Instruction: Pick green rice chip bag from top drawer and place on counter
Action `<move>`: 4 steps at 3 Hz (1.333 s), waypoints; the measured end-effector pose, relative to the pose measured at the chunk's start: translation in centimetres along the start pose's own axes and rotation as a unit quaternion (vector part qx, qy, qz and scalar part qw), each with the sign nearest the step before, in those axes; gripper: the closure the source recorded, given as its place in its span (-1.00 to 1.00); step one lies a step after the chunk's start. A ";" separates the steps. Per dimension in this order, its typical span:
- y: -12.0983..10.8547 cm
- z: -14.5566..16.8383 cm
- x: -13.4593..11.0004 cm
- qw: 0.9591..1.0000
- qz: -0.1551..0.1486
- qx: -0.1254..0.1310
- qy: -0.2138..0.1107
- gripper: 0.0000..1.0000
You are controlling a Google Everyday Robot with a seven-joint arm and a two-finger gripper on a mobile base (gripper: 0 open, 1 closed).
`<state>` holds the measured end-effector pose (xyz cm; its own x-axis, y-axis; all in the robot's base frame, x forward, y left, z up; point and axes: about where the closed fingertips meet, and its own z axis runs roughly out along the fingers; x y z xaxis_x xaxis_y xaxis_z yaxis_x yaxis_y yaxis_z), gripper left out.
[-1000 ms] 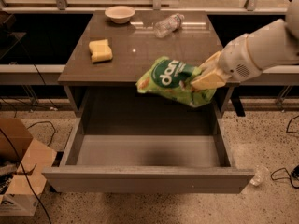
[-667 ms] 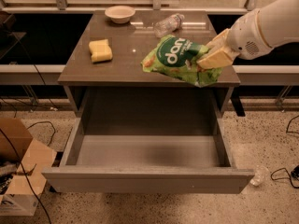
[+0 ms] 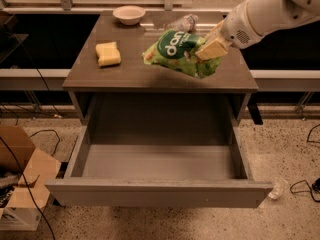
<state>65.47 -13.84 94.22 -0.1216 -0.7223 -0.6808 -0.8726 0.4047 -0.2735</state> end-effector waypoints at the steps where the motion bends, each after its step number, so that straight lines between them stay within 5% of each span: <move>1: -1.6 3.7 -0.9 1.000 -0.002 -0.016 0.008 0.17; 2: -2.3 6.9 -1.5 0.999 0.011 -0.045 0.001 -0.30; 3: -2.3 7.3 -1.4 0.999 0.011 -0.047 0.000 -0.92; 4: -2.3 7.4 -1.4 0.999 0.011 -0.048 0.000 -1.00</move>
Offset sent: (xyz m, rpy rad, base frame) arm 0.0836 0.0615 -0.0488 0.0820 0.1513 0.0784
